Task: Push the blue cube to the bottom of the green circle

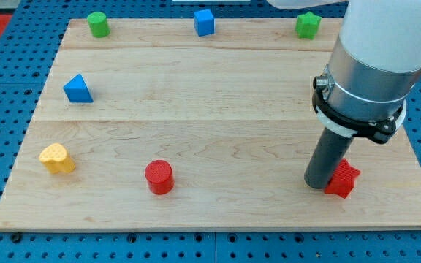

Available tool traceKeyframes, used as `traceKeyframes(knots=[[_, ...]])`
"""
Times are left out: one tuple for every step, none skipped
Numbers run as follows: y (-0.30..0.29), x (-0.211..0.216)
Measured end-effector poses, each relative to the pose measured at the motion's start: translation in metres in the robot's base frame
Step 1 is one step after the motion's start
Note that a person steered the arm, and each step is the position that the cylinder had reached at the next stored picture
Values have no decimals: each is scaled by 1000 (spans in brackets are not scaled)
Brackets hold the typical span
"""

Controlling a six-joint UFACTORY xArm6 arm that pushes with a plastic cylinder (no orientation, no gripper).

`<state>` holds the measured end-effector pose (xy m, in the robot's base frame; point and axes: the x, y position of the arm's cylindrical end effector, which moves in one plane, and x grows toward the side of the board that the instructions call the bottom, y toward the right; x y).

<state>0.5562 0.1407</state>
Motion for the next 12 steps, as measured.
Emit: traceKeyframes(knots=[[0,-2],[0,-2],[-5,-7],[-19,-45],[-28,-107],[-48,-170],[-55,-231],[-66,-295],[-87,-342],[-109,-363],[-152,-362],[-214,-356]])
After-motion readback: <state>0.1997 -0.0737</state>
